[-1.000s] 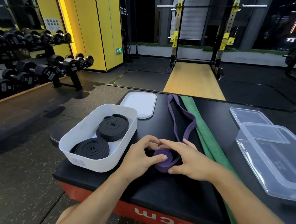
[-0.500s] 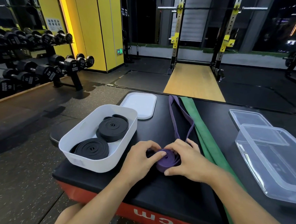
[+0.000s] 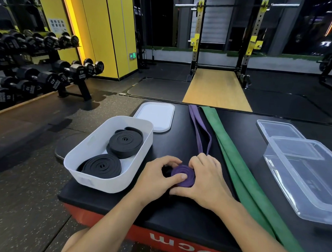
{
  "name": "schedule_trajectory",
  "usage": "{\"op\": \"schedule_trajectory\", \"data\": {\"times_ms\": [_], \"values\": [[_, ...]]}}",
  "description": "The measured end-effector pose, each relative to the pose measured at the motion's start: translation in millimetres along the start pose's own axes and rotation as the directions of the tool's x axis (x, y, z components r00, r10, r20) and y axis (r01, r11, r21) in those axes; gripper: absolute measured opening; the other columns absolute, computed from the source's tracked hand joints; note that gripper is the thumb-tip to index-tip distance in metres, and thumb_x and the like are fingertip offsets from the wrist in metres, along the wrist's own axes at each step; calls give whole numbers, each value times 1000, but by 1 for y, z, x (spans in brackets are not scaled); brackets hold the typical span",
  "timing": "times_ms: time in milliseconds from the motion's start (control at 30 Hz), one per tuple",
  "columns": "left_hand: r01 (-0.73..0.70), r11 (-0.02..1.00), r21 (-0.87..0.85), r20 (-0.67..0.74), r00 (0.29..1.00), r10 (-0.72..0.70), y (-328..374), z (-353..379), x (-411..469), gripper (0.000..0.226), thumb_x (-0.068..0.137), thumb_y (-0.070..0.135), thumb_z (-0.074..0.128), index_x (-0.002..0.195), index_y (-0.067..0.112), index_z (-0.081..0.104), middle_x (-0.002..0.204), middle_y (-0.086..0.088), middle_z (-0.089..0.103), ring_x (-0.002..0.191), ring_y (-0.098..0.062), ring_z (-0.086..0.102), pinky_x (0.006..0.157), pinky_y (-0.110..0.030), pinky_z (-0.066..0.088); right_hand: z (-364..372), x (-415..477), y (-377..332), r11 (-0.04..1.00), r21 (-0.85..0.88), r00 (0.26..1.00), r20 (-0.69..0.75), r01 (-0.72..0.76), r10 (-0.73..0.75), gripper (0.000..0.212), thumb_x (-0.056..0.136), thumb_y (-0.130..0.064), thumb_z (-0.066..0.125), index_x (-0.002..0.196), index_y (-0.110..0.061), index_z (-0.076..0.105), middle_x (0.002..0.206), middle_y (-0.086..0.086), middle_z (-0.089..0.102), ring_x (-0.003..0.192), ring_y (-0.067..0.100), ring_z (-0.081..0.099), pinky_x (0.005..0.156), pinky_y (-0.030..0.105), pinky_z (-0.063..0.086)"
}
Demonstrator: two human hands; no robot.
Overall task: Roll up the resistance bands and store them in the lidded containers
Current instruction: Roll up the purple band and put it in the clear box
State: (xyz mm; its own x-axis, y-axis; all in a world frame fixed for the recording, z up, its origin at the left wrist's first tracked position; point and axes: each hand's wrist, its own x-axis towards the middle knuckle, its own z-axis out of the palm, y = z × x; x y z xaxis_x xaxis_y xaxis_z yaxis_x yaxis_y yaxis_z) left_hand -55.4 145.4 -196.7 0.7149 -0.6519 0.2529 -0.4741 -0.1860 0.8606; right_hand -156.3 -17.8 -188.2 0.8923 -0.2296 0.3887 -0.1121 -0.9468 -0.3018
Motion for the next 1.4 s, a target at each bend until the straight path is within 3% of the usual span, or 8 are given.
{"op": "schedule_trajectory", "data": {"times_ms": [200,333,533,700,833,1033,1167,1400], "values": [[31,996,-82,29,999,-28,6,-4,0,43,79,24,91,112,32,66,95,17,75,106,-3,68,106,-25,44,-12,-3,26,904,425,951,295,-41,-96,106,64,-62,83,155,-41,33,139,-34,43,138,-5,36,120,31,30],[41,992,-122,35,999,-37,9,-4,0,40,78,20,91,109,26,66,94,12,77,104,-4,69,105,-23,45,-16,1,31,917,397,946,278,48,-170,82,73,-45,83,147,-36,50,131,-29,53,131,-2,45,119,29,29],[-19,999,-43,-24,1000,18,4,1,-1,27,80,32,89,102,36,74,104,19,75,109,-4,68,101,-28,51,-21,1,24,987,149,953,289,53,-95,85,64,-79,64,140,-44,50,113,-31,49,125,-9,35,126,37,-8],[-71,992,103,-133,988,84,-2,5,2,14,92,23,77,101,33,80,101,23,73,110,-1,63,98,-21,48,-17,4,0,999,-34,991,130,-10,15,76,50,-98,57,90,-33,51,85,-19,52,95,5,49,123,38,4],[-62,993,102,-83,994,71,-1,4,1,22,88,30,82,109,36,80,104,21,73,111,1,62,97,-13,44,-4,-1,-11,988,-134,996,25,-80,85,78,53,-100,53,81,-28,43,77,-15,46,86,13,50,120,41,16],[16,1000,-21,-51,999,-17,-1,1,2,28,84,28,86,111,32,80,105,17,77,104,0,69,98,-22,51,-1,1,10,983,184,992,123,-12,-10,75,54,-85,74,105,-35,52,101,-21,48,101,6,45,100,30,37],[19,995,-93,-41,999,-23,3,0,2,27,84,20,87,110,24,78,102,15,79,103,0,71,98,-19,51,-12,1,24,854,501,926,370,-139,-67,111,66,-43,88,159,-39,27,145,-32,44,141,-10,31,121,24,26],[-3,1000,-24,-111,994,1,5,3,-2,29,81,28,89,106,27,74,101,17,77,104,3,68,94,-9,45,-23,6,14,988,154,947,312,28,-76,88,75,-58,81,151,-39,41,129,-30,46,135,-9,30,125,31,-12]]}}
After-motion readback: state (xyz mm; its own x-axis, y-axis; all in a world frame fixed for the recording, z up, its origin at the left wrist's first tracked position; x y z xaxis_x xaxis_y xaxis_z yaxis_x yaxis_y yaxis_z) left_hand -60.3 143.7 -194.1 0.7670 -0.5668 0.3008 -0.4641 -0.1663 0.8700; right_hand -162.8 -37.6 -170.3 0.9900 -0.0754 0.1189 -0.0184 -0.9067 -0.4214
